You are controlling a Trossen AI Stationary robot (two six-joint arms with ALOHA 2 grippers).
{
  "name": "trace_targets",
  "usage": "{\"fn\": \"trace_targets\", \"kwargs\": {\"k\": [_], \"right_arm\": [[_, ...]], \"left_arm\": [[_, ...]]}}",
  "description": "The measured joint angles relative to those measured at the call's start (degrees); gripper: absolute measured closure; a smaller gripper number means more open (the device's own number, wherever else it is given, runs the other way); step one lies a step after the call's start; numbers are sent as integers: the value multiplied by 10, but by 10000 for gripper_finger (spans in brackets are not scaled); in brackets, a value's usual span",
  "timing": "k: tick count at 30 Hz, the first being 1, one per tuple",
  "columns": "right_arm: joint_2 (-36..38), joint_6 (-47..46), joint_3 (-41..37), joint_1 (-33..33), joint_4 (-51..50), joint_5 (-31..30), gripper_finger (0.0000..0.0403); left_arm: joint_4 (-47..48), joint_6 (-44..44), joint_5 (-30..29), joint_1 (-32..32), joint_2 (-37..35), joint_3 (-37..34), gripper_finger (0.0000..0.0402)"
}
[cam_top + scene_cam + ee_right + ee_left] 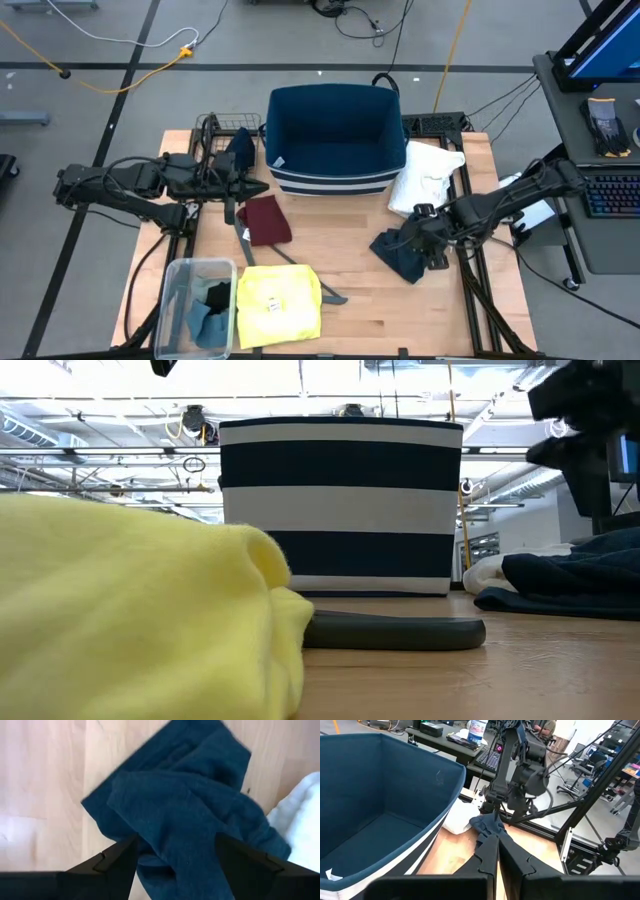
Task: Pick & Place Cloths
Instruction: Put the blue shorts into the wire basket
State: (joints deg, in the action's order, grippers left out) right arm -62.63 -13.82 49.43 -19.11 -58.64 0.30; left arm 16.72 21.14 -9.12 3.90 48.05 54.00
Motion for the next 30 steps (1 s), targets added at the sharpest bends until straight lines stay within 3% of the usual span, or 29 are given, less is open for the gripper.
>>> {"fn": "trace_targets", "kwargs": {"k": [5, 17, 23, 26, 30], "right_arm": [[-32, 1, -11, 0, 1, -1, 147], [-231, 41, -12, 0, 19, -3, 149], [-284, 41, -10, 0, 34, 1, 154], [-289, 35, -10, 0, 37, 6, 180], [-289, 2, -11, 0, 41, 8, 248]], "left_arm": [[-4, 2, 0, 0, 0, 0, 385], [-3, 4, 0, 0, 0, 0, 385], [-3, 6, 0, 0, 0, 0, 385], [-3, 10, 0, 0, 0, 0, 385], [-3, 15, 0, 0, 0, 0, 385]]}}
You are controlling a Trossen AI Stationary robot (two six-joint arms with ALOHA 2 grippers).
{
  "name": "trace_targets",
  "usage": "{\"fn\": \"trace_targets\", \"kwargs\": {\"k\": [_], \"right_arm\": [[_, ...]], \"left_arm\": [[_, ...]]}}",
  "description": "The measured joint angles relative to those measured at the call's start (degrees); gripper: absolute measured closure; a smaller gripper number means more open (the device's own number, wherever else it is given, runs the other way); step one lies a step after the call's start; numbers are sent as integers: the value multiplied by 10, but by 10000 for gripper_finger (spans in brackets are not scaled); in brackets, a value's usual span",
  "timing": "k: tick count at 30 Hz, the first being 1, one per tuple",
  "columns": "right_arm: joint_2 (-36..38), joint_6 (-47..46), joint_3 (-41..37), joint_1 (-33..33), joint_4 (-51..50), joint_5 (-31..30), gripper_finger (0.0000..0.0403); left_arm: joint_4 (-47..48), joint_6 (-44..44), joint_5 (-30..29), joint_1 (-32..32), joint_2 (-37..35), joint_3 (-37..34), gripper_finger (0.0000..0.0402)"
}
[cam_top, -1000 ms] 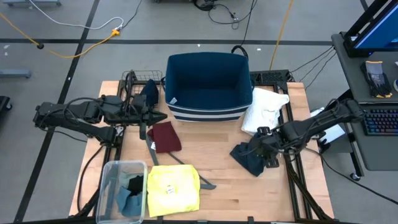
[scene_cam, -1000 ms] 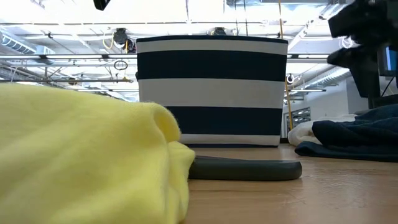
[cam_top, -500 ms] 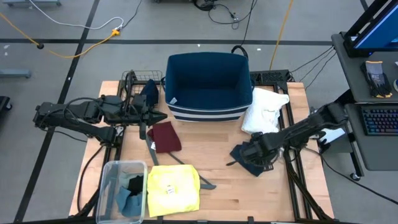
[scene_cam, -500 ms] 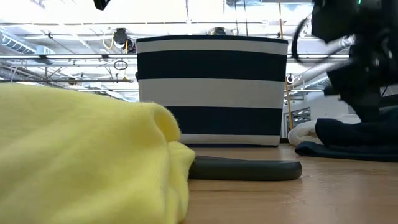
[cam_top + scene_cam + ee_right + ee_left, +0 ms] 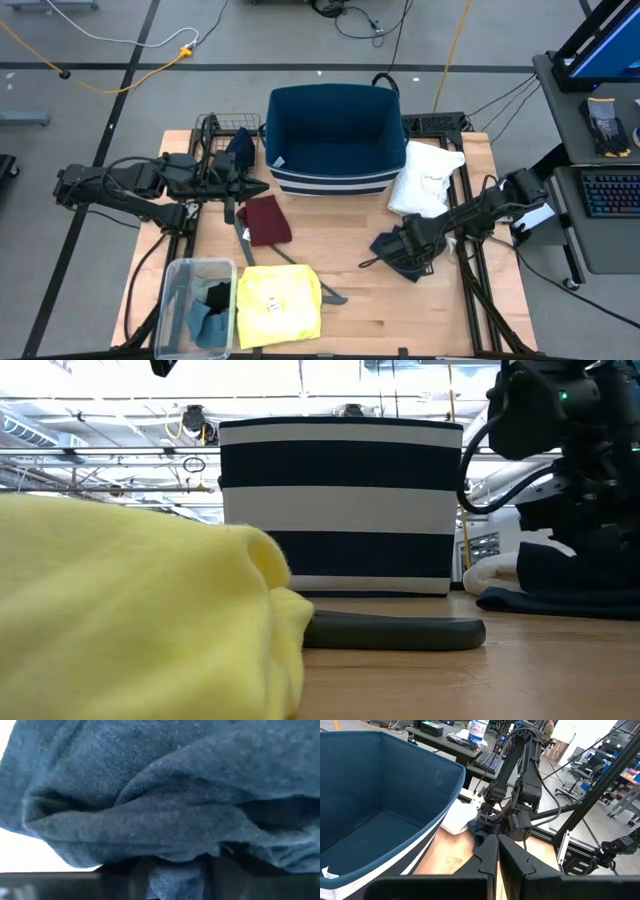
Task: Pick & Place Cloths
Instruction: Put the blue shorts into the wire basket
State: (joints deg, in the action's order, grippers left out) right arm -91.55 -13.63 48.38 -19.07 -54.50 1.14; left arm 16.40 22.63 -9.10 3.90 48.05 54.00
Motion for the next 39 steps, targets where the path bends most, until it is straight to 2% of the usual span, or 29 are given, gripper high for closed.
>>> {"fn": "trace_targets", "kwargs": {"k": [5, 7, 14, 20, 30, 36, 39], "right_arm": [[0, -45, 0, 0, -1, 5, 355], [-1, -59, 3, 0, -8, 8, 379], [13, -66, 48, -3, -37, 29, 384], [70, -63, 120, -3, -39, 18, 390], [150, -15, 269, -9, -48, -131, 390], [154, 104, 332, -20, -21, -222, 390], [154, 211, 339, -27, 20, -263, 390]], "left_arm": [[0, 2, 0, 0, 0, 0, 385], [0, 6, 0, 0, 0, 0, 385], [0, 40, 1, 0, 0, 0, 385], [0, 81, 2, 0, 0, 0, 385], [-7, 169, 13, 2, 40, 0, 385], [-109, 180, 62, 13, 102, 0, 382], [-179, 181, 90, 18, 131, 0, 367]]}}
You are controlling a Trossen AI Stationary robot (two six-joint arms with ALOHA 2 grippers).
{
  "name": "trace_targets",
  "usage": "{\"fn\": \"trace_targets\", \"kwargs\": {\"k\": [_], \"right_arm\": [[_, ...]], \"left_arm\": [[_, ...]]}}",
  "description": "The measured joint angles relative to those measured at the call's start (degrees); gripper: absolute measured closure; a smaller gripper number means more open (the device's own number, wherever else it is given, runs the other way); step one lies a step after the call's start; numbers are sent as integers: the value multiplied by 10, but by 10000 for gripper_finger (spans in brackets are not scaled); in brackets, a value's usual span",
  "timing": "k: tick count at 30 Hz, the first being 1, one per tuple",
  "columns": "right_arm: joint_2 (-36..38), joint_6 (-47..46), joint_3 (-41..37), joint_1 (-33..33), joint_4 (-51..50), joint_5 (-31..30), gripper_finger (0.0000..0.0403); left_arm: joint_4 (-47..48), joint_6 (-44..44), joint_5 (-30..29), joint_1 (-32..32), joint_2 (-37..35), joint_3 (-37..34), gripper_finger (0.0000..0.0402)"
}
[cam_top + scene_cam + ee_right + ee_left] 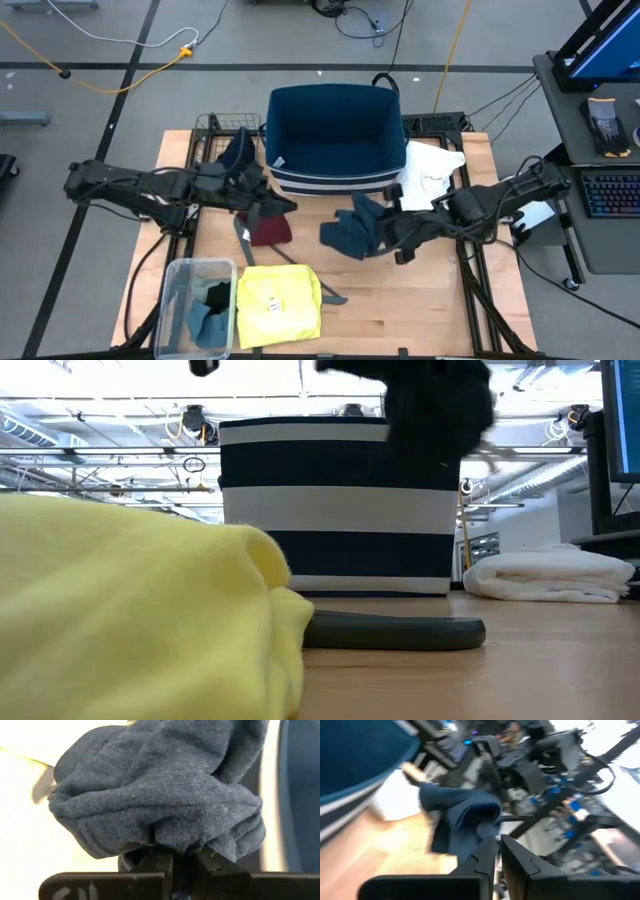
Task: Pick & Place Cloths
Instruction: Put the blue shorts into the wire basket
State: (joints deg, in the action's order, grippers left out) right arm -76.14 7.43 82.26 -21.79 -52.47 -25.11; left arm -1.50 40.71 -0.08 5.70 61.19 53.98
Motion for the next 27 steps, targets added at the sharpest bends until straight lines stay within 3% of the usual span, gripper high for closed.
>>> {"fn": "trace_targets", "kwargs": {"k": [8, 13, 21, 27], "right_arm": [[-7, 370, 0, -29, 155, -126, 390], [-20, 540, 0, -32, 221, -180, 390], [-62, 713, 1, -29, 251, -284, 390], [-94, 784, 1, -29, 314, -306, 390]], "left_arm": [[-95, 35, 8, -2, 58, 0, 267], [-141, 64, 8, -5, 83, 0, 202], [-211, 54, -3, -5, 97, 0, 136], [-198, 46, -34, -6, 97, 0, 112]]}}
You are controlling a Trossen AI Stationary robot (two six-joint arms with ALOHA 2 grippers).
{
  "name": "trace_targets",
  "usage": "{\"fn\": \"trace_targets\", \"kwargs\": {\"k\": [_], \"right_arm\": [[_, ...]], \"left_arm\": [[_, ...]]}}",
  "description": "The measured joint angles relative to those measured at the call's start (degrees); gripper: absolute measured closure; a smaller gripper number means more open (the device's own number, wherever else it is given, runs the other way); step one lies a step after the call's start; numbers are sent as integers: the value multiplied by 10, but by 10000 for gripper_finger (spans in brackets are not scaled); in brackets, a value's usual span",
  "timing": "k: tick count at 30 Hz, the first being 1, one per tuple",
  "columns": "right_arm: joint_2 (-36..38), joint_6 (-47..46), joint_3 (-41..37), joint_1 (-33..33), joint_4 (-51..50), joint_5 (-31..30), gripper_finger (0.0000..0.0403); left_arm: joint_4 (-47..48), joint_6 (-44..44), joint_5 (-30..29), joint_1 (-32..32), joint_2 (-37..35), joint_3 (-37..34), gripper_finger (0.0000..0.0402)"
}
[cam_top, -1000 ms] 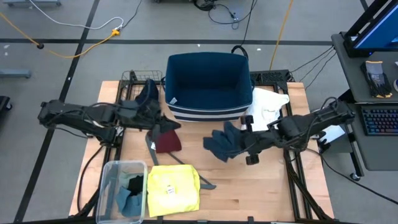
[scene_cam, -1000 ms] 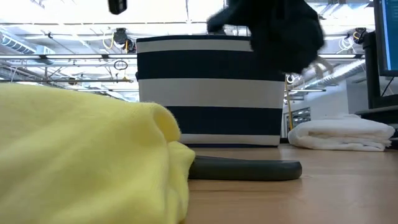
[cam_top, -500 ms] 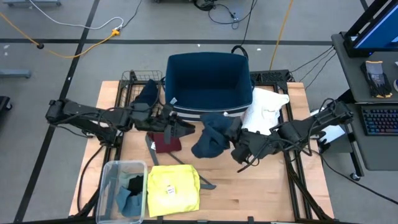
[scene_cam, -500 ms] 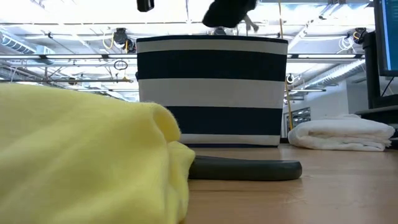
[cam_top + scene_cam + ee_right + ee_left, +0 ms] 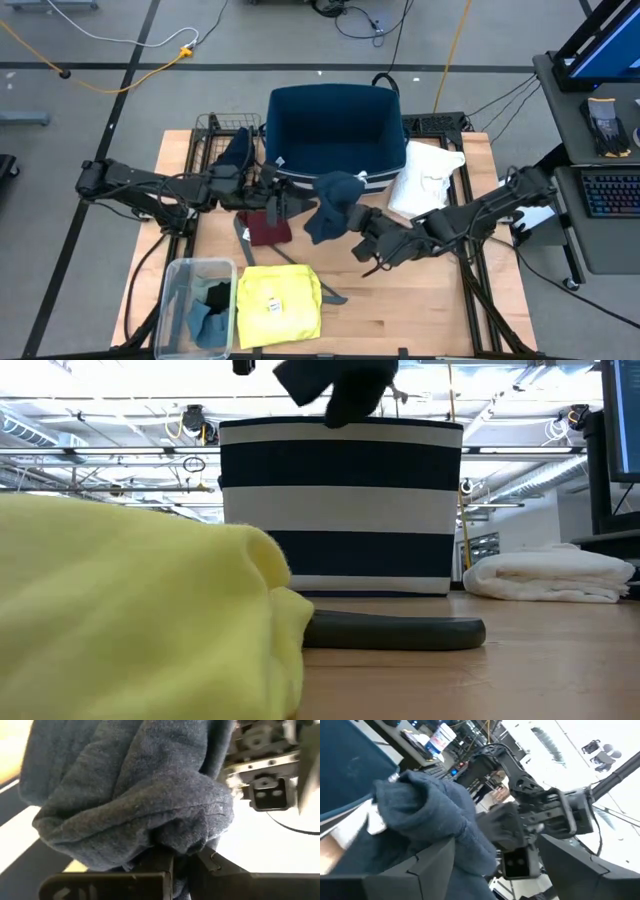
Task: Pick & Place Cloths
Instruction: Put the blue shorts into the wire basket
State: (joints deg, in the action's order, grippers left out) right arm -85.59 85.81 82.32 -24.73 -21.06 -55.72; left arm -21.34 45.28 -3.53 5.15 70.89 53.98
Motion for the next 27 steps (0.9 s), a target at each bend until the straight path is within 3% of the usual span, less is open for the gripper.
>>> {"fn": "trace_targets", "kwargs": {"k": [11, 21, 27], "right_arm": [[-6, 113, 0, 0, 141, -11, 390], [-26, 129, 0, 12, 166, 24, 390], [-56, 144, 0, 18, 178, 33, 390]], "left_arm": [[37, -3, -29, 0, 0, 0, 105], [-9, -2, -23, 0, 23, 0, 105], [-79, -1, 21, -1, 70, 0, 105]]}}
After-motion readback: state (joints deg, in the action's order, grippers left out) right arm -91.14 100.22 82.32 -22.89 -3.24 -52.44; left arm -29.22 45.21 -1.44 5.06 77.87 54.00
